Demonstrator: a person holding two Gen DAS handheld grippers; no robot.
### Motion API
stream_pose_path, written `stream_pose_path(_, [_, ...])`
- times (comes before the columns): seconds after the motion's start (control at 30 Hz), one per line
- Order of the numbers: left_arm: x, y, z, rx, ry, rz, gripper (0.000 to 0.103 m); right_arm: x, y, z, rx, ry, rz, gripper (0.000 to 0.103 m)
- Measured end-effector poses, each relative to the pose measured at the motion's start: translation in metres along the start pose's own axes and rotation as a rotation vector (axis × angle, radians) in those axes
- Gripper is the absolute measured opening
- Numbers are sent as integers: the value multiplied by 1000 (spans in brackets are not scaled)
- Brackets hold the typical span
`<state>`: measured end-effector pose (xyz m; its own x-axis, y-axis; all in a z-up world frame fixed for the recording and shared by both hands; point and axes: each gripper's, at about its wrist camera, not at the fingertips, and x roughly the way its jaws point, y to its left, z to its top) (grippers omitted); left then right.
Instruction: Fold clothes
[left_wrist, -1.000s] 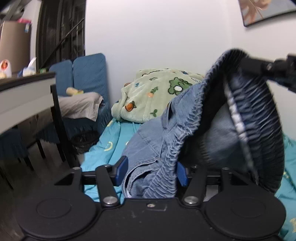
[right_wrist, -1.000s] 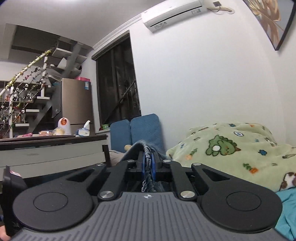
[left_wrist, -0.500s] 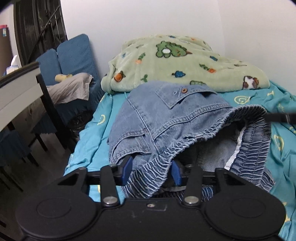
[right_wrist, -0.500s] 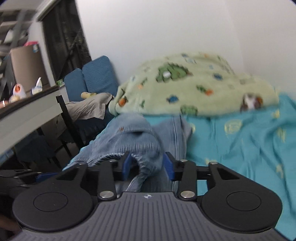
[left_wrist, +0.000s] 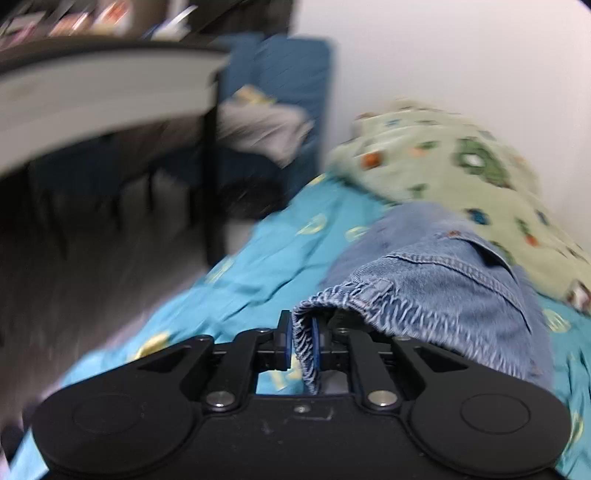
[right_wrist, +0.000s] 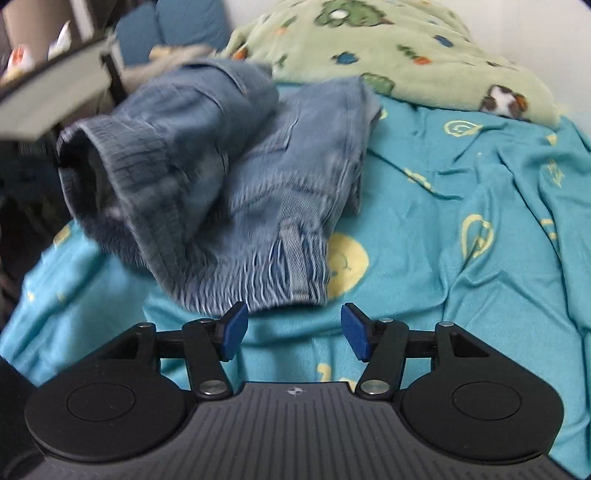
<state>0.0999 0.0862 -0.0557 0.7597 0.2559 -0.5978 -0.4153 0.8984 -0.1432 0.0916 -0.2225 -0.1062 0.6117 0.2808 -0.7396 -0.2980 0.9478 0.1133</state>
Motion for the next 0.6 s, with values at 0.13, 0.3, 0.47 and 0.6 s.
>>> stream_pose_path(0.13, [14, 12, -1, -84, 103, 21, 10, 18, -6, -1, -32, 13, -60, 52])
stream_pose_path(0.3, [5, 7, -1, -36, 93, 24, 15, 3, -26, 9, 149, -150, 47, 28])
stream_pose_path(0.47, [-5, -4, -5, 67, 59, -3, 31, -20, -22, 14, 157, -295, 112, 25])
stream_pose_path(0.6, [-9, -17, -12, 171, 19, 10, 40, -13, -26, 18, 206, -316, 119, 23])
